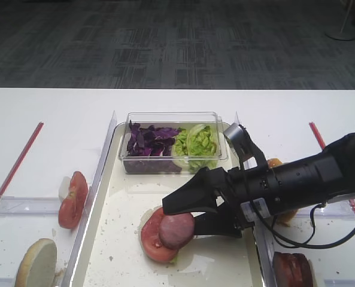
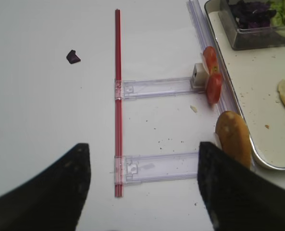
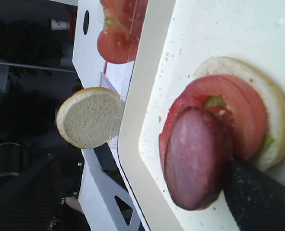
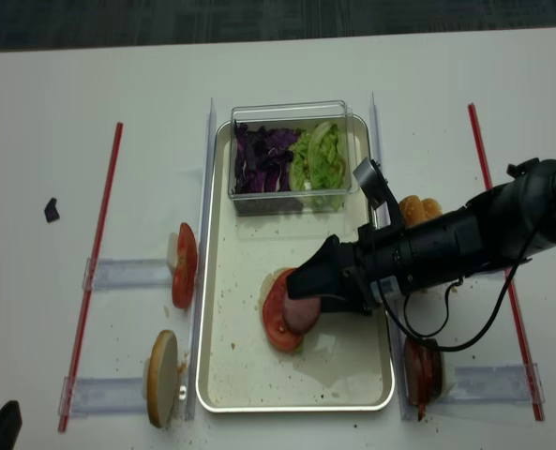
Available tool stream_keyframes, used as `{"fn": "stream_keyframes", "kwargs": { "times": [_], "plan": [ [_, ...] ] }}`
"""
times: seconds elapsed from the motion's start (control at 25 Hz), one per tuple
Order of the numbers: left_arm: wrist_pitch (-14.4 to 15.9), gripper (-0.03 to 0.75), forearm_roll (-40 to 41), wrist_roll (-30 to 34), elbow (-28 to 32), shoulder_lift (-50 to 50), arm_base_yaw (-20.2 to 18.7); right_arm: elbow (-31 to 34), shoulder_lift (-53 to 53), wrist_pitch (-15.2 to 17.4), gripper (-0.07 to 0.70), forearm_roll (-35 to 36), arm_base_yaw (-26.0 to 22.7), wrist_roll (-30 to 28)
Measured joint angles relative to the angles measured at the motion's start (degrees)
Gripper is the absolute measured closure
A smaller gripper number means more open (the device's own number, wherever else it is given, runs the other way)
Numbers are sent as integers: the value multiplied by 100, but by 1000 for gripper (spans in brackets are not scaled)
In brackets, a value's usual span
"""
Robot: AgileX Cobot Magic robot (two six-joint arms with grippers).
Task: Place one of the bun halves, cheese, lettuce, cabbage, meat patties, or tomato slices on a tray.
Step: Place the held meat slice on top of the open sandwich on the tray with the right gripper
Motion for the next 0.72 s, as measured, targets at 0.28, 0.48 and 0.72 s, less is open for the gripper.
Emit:
{"fn": "stream_keyframes", "kwargs": {
  "times": [0.28,0.48,0.72],
  "plan": [
    [0,277,0,0,0,0,0,0,-229,0,-60,-122,0,46],
    [0,277,0,0,0,0,0,0,-278,0,-60,-244,0,144],
    [0,277,0,0,0,0,0,-46,-278,0,-60,-354,0,193]
  ]
}}
